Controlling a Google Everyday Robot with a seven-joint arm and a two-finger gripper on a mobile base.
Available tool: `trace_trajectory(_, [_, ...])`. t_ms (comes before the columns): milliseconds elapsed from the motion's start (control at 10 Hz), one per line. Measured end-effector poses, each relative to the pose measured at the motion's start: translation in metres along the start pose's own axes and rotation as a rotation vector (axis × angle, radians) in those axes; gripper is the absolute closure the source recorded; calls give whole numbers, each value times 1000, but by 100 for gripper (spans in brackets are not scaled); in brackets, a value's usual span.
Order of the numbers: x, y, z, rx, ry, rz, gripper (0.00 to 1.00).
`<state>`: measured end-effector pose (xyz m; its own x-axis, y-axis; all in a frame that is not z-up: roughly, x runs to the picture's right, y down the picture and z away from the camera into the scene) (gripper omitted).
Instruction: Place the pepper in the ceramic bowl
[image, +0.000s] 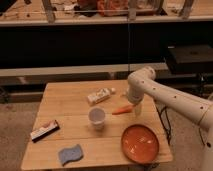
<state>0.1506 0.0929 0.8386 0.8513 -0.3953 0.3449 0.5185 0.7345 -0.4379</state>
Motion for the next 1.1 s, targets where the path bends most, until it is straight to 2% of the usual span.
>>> trace_trajectory(1100, [-3, -7, 21, -1, -53, 33, 20])
